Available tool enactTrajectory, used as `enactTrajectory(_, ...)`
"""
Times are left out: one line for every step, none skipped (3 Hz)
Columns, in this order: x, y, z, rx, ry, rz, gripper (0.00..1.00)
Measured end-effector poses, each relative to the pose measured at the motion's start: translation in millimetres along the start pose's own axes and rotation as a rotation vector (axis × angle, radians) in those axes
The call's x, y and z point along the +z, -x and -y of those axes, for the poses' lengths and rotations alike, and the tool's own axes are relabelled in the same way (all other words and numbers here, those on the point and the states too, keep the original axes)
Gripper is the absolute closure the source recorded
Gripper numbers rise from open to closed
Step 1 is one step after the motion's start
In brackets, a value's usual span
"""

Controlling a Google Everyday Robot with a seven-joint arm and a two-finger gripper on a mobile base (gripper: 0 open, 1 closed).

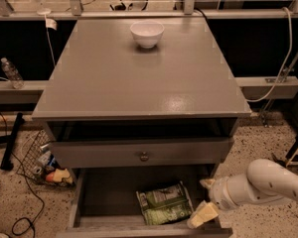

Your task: Pick green jalapeno chip bag from middle drawer and place on counter

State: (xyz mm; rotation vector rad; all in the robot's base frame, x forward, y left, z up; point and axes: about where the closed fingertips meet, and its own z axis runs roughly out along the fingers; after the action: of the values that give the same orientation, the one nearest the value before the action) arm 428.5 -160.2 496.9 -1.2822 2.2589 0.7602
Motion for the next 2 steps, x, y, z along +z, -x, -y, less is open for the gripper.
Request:
enactTrajectory(26.6, 4.9, 8.9, 0.003, -0.003, 0.014, 0.00)
enactTrajectory(45.3, 1.8, 19.9, 0.024, -0.026, 0.040, 0.00)
